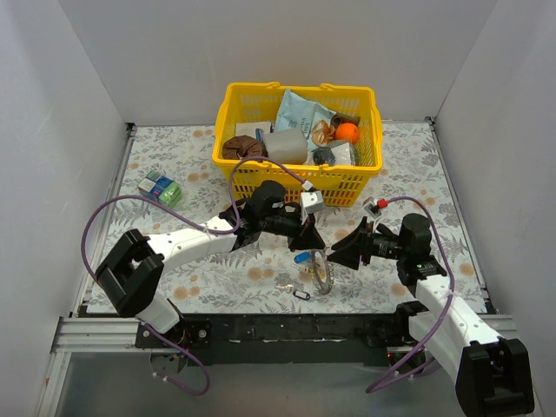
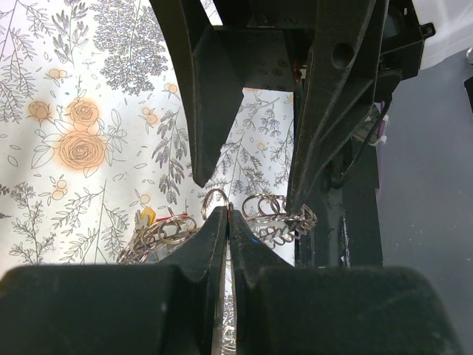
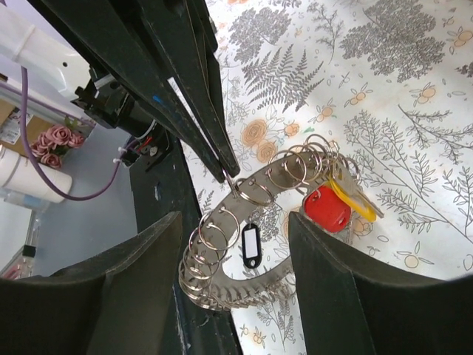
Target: Put the keys on the keyring
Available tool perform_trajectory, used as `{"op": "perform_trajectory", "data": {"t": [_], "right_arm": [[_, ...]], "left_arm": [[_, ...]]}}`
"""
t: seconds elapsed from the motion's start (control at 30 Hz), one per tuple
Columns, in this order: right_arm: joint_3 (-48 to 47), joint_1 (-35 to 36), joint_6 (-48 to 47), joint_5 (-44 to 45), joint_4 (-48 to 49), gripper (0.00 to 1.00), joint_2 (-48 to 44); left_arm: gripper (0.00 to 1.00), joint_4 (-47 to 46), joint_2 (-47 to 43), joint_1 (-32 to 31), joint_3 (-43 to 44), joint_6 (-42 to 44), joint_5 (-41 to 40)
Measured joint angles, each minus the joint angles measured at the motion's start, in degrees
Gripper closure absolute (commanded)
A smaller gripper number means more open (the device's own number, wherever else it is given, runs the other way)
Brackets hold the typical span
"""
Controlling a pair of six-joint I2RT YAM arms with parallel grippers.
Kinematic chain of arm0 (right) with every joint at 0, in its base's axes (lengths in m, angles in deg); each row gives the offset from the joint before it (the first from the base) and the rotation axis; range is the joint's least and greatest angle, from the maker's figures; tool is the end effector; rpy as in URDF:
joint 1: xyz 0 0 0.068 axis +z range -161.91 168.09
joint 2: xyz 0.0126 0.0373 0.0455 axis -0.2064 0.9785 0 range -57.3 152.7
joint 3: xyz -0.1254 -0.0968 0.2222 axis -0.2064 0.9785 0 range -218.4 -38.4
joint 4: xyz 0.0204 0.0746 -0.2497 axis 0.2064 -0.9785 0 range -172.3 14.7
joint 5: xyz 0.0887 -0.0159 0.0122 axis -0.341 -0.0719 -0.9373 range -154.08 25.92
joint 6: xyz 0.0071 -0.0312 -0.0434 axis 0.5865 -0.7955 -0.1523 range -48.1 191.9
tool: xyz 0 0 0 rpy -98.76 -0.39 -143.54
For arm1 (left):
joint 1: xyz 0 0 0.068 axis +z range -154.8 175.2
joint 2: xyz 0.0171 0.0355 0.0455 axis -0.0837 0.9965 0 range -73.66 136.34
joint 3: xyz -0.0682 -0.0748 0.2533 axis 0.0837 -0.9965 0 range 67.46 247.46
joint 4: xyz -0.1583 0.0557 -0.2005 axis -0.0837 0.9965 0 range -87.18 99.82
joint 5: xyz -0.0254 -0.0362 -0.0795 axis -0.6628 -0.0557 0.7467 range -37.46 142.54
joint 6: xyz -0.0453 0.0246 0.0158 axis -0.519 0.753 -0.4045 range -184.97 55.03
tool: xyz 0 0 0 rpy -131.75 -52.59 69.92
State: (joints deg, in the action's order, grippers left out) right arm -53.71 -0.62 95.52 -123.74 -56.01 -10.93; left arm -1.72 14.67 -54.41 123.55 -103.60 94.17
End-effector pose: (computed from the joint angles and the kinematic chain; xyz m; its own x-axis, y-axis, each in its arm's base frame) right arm 0.1593 0.0631 0.2109 -0.5547 0.0957 -0.8265 -0.7697 0.3183 0.5534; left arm 0.2027 -0.2749 0.2506 -0.8287 0.2538 -0.4988 0.5543 0.2494 -0.7940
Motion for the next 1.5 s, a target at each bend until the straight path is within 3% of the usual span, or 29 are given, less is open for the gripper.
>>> {"op": "perform_trajectory", "data": {"t": [0.3,0.73,1.5], "right_arm": [[0.0,0.07,0.22,-3.63,-0.26,0.35,0.5],[0.0,4.17,4.28,-4.85,7.5,0.36,3.52],[-1.57,4.22,0.42,-0.52,3.67,0.36,4.11]], "left_arm": [[1.0,0.0,-0.31,0.0,0.0,0.04,-0.5],[1.0,0.15,-0.31,0.0,0.0,-0.04,-0.44],[1.0,0.39,-1.27,0.0,0.0,-0.35,1.81]]}}
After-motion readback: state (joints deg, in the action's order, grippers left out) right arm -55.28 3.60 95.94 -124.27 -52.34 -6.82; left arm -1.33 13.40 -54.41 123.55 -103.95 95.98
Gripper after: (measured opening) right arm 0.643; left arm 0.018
